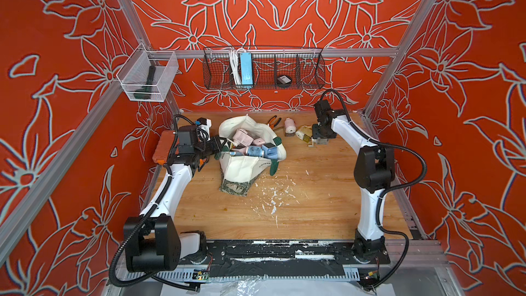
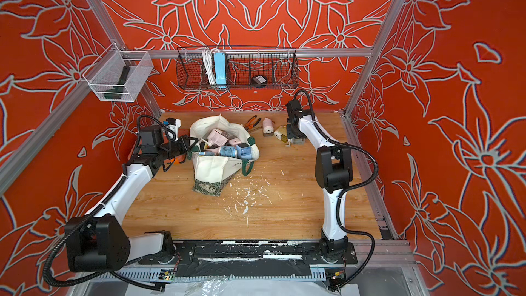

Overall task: Take out the pencil sharpeners from the tote bags
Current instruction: Place the pencil sharpener at the center of the board.

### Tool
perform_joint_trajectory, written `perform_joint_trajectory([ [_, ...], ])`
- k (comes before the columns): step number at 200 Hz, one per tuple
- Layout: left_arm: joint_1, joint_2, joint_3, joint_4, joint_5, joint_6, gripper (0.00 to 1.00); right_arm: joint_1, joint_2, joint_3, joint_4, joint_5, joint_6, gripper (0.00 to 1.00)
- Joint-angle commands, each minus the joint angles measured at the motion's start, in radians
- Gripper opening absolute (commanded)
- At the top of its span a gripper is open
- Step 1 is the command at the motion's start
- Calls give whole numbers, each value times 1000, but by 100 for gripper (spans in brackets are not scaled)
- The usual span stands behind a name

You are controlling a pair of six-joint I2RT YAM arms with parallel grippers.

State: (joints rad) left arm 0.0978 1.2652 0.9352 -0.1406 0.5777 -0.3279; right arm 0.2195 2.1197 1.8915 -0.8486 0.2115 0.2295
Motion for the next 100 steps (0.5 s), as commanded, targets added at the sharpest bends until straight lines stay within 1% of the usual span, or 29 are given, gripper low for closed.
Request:
perform_joint_trajectory([
  [1, -11, -7, 36, 18, 47, 15, 0, 3, 62, 107, -52, 19, -27, 24],
  [26, -12, -4, 35, 18, 45, 14, 0, 1, 162, 242, -109, 25, -50, 24],
  [45, -12, -4, 34, 18, 44, 14, 0, -1, 212, 323, -127, 36, -65, 24],
  [69, -12, -1, 34, 18, 44, 15, 0, -18, 242, 368, -113, 33, -51, 24],
  [100, -12, 3, 36, 17, 44, 15, 0, -44, 273, 392, -75, -12, -15, 24],
])
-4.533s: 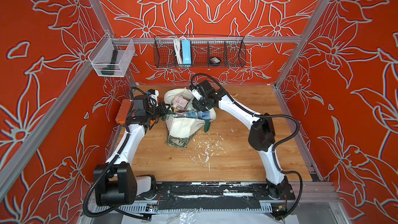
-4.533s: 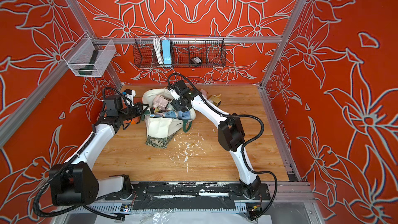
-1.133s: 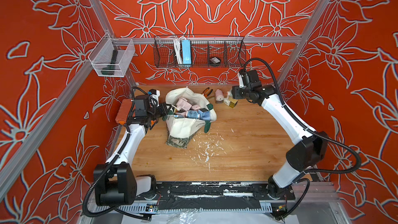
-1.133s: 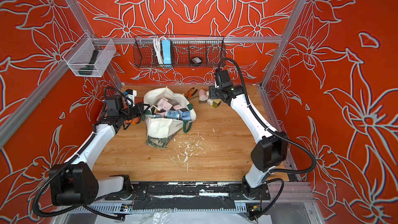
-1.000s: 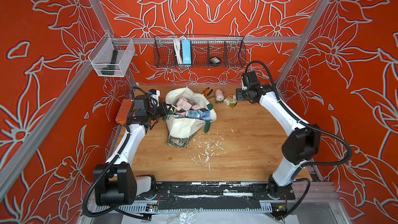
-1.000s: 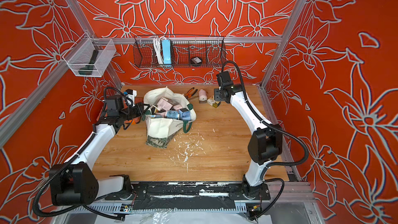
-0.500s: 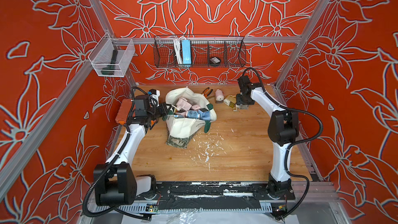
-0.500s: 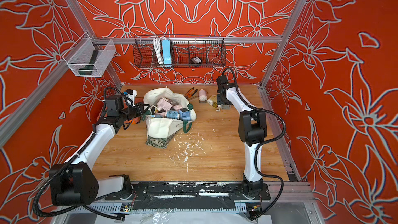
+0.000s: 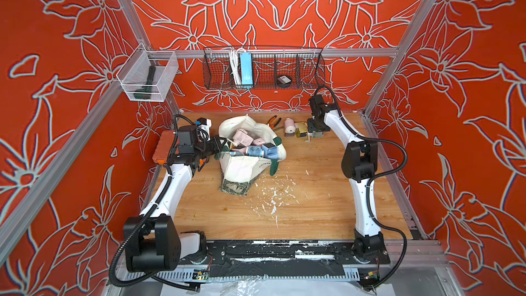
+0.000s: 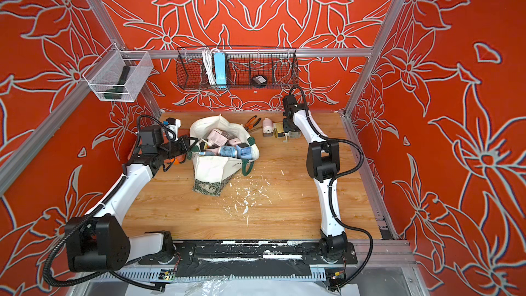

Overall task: Take out the pencil sharpeners from the tote bags
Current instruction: Place the pencil sharpener at the center of the board.

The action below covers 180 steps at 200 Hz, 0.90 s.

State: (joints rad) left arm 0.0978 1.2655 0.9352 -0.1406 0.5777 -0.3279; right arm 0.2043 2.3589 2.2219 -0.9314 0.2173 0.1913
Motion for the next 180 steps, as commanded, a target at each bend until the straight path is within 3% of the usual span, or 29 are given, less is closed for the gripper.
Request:
perform_joint_trajectory([
  [1, -12, 3, 36, 17, 44, 15, 0, -29, 36, 64, 8, -18, 24, 24],
  [33, -12, 6, 36, 14, 41, 15, 0, -38, 37, 70, -14, -56, 35, 25],
  [91, -13, 9, 36, 15, 41, 14, 0, -87, -60, -74, 73, 5, 119, 27],
  [180, -15, 9, 37, 10, 35, 16, 0, -95, 103, 152, 9, -110, 201, 30],
])
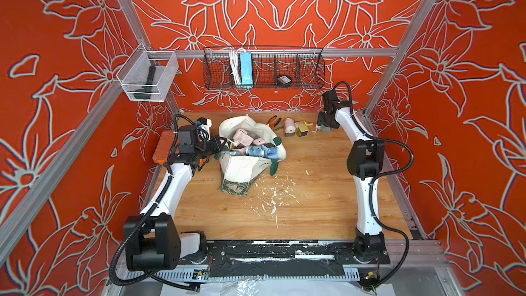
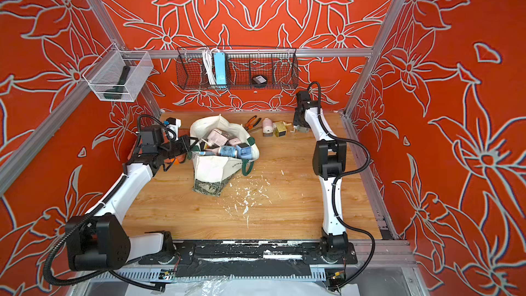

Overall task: Take out the pencil sharpeners from the tote bags
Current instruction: Place the pencil sharpener at the center of the board.

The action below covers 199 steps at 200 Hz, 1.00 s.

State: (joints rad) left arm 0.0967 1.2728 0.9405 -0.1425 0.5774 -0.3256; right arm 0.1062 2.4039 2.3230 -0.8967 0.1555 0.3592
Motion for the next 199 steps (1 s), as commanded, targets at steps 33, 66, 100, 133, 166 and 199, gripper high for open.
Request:
perform_joint_trajectory([
  [33, -15, 2, 32, 11, 32, 16, 0, 4, 90, 74, -27, -90, 41, 31],
  [66, -15, 4, 33, 9, 30, 17, 0, 5, 109, 87, -28, -133, 40, 36],
  [100, -17, 4, 34, 8, 30, 16, 0, 7, 106, 85, -42, -136, 38, 46],
  [133, -17, 5, 34, 7, 29, 16, 0, 7, 91, 43, -28, -132, 40, 57],
  [166, -18, 7, 33, 9, 32, 16, 0, 7, 92, 38, -32, -119, 37, 67],
  [199, -18, 8, 33, 7, 32, 16, 0, 7, 93, 38, -24, -105, 29, 74],
])
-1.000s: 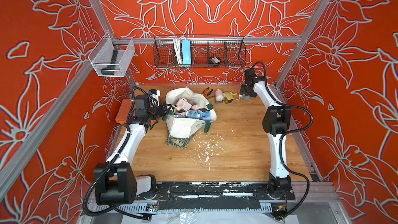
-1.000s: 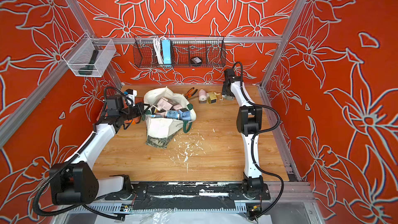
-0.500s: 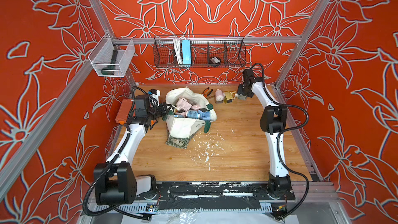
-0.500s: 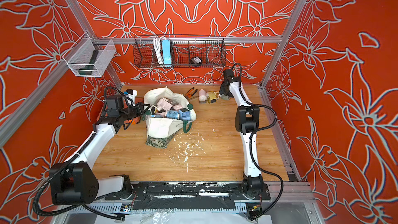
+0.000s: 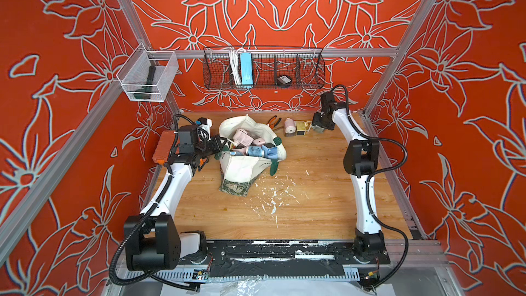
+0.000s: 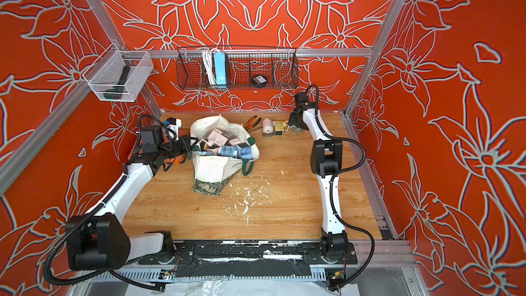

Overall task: Take out the pencil sharpeners from the tote bags
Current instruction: Place the pencil sharpener at the center of the board.

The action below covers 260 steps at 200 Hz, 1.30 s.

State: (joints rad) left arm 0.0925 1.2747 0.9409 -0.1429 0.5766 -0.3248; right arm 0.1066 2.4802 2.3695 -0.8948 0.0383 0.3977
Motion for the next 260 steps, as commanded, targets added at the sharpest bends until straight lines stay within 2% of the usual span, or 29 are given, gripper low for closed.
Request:
perform_joint_trajectory([
  [1, -13, 6, 33, 8, 32, 15, 0, 7, 17, -10, -27, 11, -9, 74],
  [71, -14, 8, 33, 9, 34, 14, 0, 13, -23, -41, -13, -17, -11, 78],
  [111, -14, 12, 32, 11, 37, 13, 0, 22, -112, -137, 14, -18, -3, 79],
  [139, -17, 13, 33, 9, 36, 14, 0, 31, -230, -257, 45, 4, -1, 78],
  [171, -20, 12, 33, 8, 34, 15, 0, 61, -469, -489, 148, 3, 8, 75],
  [194, -23, 13, 34, 5, 30, 19, 0, 131, -673, -688, 266, -55, -2, 71],
  [216, -28, 12, 35, 0, 22, 23, 0, 253, -833, -851, 367, -94, -35, 66],
  [260, -43, 6, 38, -7, -10, 37, 0, 496, -989, -1053, 513, -192, -97, 55],
])
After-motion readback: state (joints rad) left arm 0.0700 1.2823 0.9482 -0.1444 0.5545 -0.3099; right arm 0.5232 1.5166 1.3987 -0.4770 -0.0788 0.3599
